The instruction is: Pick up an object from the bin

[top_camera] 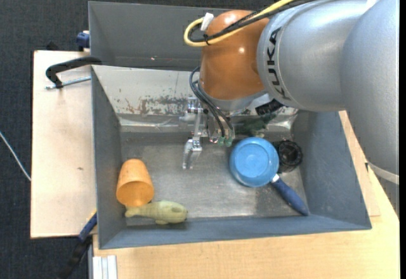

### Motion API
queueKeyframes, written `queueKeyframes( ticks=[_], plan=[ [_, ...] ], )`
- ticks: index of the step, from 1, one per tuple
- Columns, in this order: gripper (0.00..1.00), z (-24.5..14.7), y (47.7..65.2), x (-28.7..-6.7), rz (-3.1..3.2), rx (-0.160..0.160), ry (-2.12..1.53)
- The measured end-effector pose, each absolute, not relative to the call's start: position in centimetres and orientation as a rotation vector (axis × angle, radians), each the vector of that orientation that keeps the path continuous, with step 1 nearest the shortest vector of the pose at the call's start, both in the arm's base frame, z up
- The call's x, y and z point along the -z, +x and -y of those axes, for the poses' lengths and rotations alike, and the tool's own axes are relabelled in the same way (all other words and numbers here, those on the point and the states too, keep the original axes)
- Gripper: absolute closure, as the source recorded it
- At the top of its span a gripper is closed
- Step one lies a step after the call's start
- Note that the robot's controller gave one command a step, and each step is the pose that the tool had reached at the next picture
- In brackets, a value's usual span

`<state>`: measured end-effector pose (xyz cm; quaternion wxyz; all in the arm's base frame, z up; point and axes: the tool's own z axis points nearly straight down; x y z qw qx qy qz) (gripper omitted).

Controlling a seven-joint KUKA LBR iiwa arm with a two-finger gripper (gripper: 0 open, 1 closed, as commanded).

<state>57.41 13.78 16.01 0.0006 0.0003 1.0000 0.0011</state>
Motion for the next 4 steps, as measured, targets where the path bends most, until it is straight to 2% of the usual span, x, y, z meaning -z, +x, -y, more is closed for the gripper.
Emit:
queueKeyframes(
  ticks=[1, 2, 3, 4],
  plan=[
    [1.0, -13.8, 57.4, -16.0, -3.14, -0.003, 0.001],
    [0.0, -13.8, 57.4, -16.0, -3.14, -0.003, 0.001],
    [0.0, 0.4, 58.3, -14.6, -3.132, 0.004, -0.241],
    [0.0, 3.1, 56.0, -7.8, -3.092, -0.005, -0.576]
  ],
)
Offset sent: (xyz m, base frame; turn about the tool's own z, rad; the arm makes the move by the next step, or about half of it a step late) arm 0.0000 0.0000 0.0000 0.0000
